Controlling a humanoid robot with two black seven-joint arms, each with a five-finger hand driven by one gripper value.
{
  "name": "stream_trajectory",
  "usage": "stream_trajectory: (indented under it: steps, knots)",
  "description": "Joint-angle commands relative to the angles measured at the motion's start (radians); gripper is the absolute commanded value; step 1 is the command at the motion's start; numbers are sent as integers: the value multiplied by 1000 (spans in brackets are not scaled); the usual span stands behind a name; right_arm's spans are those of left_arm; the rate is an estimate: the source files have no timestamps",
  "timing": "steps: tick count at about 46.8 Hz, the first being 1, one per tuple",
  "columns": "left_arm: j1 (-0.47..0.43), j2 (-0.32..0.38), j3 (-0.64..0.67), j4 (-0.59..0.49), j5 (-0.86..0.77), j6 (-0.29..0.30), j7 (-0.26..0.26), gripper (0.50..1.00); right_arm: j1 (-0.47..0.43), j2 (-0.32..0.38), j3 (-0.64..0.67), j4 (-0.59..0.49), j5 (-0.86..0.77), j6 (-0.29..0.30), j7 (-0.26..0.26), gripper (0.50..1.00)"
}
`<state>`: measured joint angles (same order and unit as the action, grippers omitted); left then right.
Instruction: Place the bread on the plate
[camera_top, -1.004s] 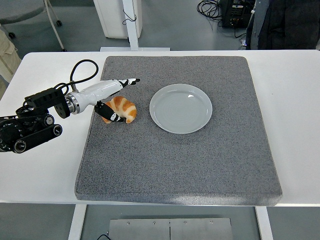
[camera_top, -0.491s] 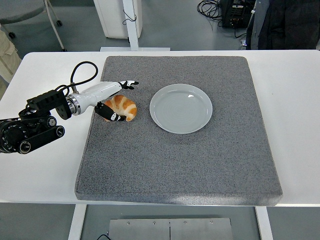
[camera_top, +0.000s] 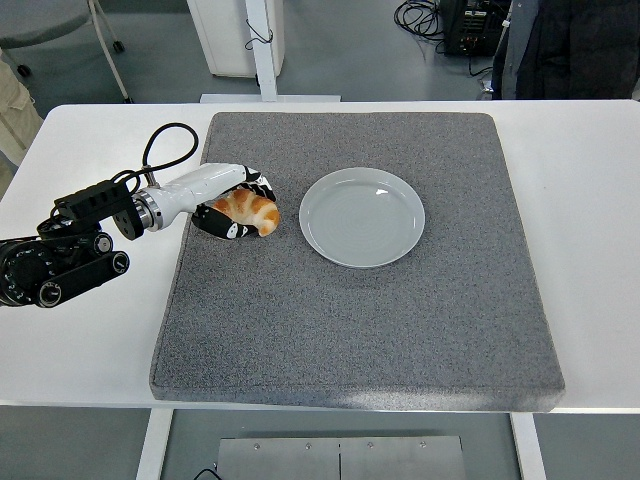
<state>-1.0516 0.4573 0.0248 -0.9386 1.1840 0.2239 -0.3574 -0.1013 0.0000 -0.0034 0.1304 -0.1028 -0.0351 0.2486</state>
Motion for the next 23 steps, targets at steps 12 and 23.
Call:
stream_trajectory:
  steps: [12,23]
  knots:
    - [-93,14,0,0,0,-11,-20,500,2,0,0,0,0,0,0,1000]
    - [-208,29,-3,4,-6,-97,-25,500,0,0,0,0,0,0,0,1000]
